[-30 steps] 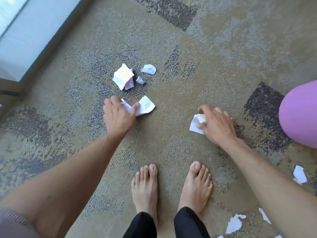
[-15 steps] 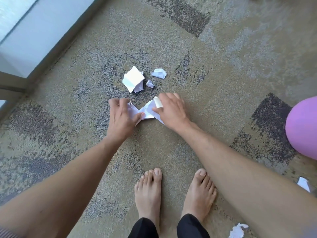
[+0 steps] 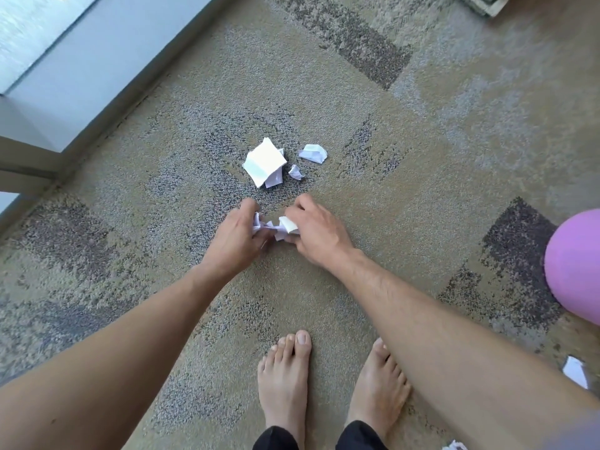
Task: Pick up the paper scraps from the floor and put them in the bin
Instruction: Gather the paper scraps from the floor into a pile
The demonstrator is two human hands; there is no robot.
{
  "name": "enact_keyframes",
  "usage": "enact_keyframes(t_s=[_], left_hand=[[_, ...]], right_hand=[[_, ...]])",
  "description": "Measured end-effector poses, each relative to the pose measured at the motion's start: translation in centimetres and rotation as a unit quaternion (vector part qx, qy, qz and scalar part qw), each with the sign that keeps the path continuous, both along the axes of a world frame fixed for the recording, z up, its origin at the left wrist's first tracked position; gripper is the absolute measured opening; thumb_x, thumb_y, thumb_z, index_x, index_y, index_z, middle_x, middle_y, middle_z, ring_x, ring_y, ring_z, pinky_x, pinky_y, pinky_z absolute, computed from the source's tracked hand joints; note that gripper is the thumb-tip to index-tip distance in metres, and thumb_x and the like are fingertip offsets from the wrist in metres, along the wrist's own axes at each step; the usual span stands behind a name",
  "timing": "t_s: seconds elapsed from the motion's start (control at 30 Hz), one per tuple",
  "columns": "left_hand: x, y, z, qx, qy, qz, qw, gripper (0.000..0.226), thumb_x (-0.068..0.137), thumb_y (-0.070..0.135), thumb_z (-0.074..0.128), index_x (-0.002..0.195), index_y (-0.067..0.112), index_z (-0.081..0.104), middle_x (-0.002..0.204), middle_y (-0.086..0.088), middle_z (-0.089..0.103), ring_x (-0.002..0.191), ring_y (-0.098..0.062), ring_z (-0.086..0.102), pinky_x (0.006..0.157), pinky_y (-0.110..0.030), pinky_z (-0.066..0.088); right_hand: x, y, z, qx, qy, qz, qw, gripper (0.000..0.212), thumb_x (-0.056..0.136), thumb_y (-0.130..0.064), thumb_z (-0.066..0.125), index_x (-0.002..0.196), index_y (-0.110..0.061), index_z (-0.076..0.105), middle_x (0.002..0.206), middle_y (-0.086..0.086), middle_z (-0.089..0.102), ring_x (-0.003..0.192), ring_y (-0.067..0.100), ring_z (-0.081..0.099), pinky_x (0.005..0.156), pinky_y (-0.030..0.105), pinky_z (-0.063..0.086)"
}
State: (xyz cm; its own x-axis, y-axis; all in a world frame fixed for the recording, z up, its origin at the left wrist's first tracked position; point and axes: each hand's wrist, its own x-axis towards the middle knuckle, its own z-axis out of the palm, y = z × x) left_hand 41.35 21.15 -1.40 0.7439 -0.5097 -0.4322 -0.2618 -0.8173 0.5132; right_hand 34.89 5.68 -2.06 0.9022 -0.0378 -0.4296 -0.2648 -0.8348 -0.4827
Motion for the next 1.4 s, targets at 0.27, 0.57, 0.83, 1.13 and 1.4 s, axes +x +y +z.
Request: enact_keyframes(t_s=[0.27,0.57,0.83,1.13,1.4], left_hand=[[3.0,-2.7,1.5,-0.066,-0.047,0.077,0.994,0.024,0.098,0.01,0.048,0.122,0.012,0.046,0.122,-0.012,0.051,0.1,-0.012,0.048,0.091,-0.029,0.045],[6.1,-6.6,0.4,0.027,-0.034,0.046,0.998,0.089,0.074,0.042,0.078,0.144,0.042,0.023,0.128,-0.015,0.035,0.086,-0.021,0.049,0.079,-0.038,0.046],[6.0,-6.6,-0.8,0.056,-0.097,-0.053,0.992,0.053,0.089,0.055,0.056,0.131,0.027,0.039,0.123,-0.019,0.032,0.066,-0.028,0.054,0.058,-0.037,0.053],[5.4,-6.6,-1.8,0.012,-0.077,-0.082,0.994,0.027,0.099,0.039,0.048,0.114,0.017,0.046,0.108,-0.014,0.043,0.071,-0.028,0.051,0.061,-0.037,0.04],[3.8,-7.5,0.3,-0.067,0.03,0.003,0.997,0.015,0.095,0.027,0.056,0.096,0.012,0.058,0.088,-0.01,0.061,0.08,-0.024,0.054,0.062,-0.032,0.036]], right_hand=[[1.8,-3.3,1.0,0.138,-0.028,-0.303,0.943,0.015,0.091,-0.024,0.064,0.093,-0.022,0.05,0.076,-0.011,0.05,0.068,0.013,0.051,0.056,0.026,0.043],[5.6,-6.4,0.4,0.122,-0.017,-0.329,0.936,0.072,0.086,-0.025,0.071,0.148,-0.029,0.035,0.143,0.0,0.051,0.127,0.02,0.046,0.095,0.027,0.031],[6.8,-5.4,-0.6,-0.001,-0.048,-0.219,0.974,0.046,0.087,-0.031,0.068,0.13,-0.026,0.054,0.113,0.002,0.045,0.085,0.012,0.047,0.069,0.024,0.035],[6.3,-4.9,-0.8,-0.001,-0.08,-0.147,0.986,0.022,0.089,-0.009,0.061,0.11,-0.016,0.06,0.101,0.0,0.041,0.079,0.014,0.047,0.06,0.023,0.031],[3.9,-4.8,0.8,0.112,-0.021,-0.322,0.94,0.016,0.083,-0.01,0.065,0.099,-0.009,0.065,0.091,0.007,0.063,0.083,0.024,0.053,0.063,0.029,0.034]])
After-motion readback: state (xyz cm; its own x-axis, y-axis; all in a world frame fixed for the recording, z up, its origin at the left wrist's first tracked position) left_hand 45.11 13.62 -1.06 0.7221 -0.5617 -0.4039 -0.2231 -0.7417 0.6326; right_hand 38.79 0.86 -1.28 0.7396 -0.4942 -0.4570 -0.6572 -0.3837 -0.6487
